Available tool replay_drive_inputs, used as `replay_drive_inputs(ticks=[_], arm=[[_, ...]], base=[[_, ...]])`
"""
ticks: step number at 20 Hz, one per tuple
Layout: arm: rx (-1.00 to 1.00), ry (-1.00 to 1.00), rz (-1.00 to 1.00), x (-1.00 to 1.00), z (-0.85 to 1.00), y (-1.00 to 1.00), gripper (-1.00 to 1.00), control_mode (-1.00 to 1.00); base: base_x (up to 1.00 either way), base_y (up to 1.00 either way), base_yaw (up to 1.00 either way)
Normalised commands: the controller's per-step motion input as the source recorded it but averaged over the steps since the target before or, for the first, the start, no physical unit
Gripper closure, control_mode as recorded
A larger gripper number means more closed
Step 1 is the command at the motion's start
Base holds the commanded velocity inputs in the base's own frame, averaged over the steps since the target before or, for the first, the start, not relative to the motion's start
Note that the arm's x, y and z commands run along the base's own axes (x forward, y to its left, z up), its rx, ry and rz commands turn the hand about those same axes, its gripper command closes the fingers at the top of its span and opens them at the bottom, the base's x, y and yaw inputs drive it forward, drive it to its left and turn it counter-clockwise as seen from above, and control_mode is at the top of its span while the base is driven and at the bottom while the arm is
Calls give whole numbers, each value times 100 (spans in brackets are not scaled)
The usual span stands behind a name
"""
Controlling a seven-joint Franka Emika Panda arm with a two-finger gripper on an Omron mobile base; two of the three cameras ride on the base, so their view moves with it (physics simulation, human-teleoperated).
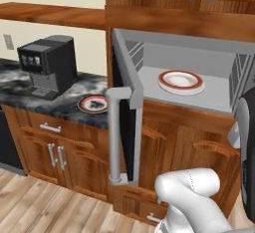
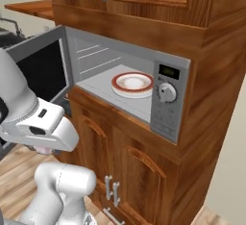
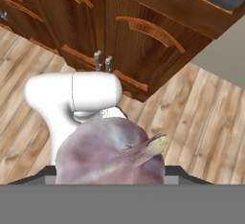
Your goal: Pick the garlic from the counter and place it in the microwave. Then turn on the microwave.
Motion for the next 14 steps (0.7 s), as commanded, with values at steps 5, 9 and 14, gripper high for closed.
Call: replay_drive_inputs(ticks=[5, 9, 14], arm=[[0, 0, 0, 0, 0, 0, 100, 100], [0, 0, 0, 0, 0, 0, 100, 100], [0, 0, 0, 0, 0, 0, 100, 100]], base=[[21, -35, 16], [14, -26, 13], [8, -28, 18]])
